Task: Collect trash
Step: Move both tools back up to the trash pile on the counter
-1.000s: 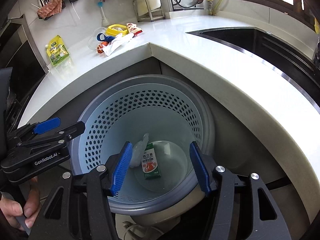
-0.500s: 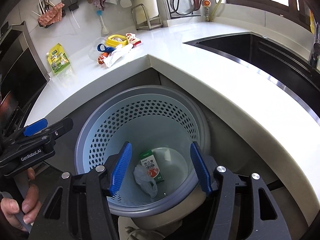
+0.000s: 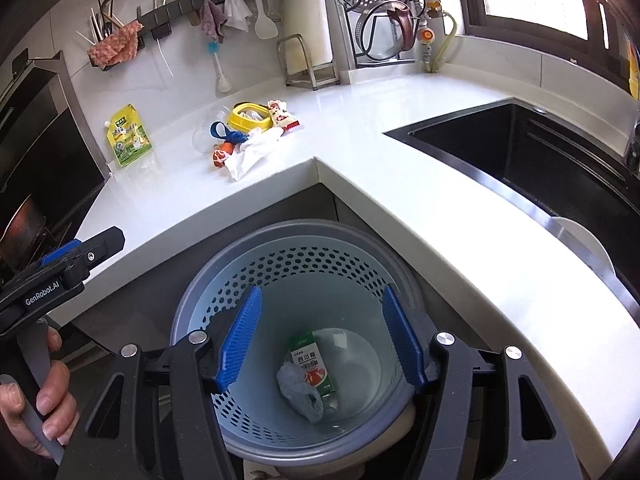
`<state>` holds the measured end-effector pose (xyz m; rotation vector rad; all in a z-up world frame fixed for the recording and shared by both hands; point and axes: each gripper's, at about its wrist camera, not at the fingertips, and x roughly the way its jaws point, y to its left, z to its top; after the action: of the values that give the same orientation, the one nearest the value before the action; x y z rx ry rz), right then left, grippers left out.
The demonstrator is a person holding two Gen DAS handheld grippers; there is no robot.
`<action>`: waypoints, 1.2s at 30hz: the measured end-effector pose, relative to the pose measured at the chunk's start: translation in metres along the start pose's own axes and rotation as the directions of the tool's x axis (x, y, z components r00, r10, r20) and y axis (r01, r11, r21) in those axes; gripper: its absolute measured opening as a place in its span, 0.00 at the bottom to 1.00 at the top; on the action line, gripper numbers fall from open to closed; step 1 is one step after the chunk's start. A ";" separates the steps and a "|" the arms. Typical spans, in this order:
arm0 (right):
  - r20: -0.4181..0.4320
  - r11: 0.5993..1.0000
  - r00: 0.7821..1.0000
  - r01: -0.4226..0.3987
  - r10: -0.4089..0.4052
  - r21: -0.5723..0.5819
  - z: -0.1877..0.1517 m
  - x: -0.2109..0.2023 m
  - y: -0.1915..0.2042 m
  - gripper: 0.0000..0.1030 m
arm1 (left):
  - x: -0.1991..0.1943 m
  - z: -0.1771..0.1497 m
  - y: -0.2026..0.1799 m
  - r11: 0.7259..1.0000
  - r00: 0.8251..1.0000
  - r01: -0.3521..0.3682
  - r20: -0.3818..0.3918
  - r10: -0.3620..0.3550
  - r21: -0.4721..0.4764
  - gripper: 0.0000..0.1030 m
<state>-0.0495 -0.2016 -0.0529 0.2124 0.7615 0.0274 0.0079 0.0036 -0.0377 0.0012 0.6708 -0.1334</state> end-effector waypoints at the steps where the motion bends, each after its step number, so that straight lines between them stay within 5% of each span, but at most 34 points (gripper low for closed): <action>1: 0.007 1.000 1.000 -0.001 0.001 -0.008 0.005 0.002 0.002 0.59 | 0.002 0.005 0.004 1.000 1.000 -0.006 0.000 0.006 -0.007 0.94; 14: 0.061 0.997 0.998 -0.020 0.025 -0.075 0.092 0.045 0.021 0.61 | 0.034 0.082 0.039 0.996 0.995 -0.074 0.066 0.076 -0.040 0.94; 36: -0.059 0.992 0.998 -0.027 0.020 -0.125 0.207 0.197 0.027 0.64 | 0.162 0.156 0.051 0.992 0.992 -0.120 -0.030 0.119 -0.035 0.94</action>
<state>0.2369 -0.1923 -0.0361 0.1006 0.8121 0.1041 0.2367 0.0274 -0.0176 0.0082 0.6993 -0.0055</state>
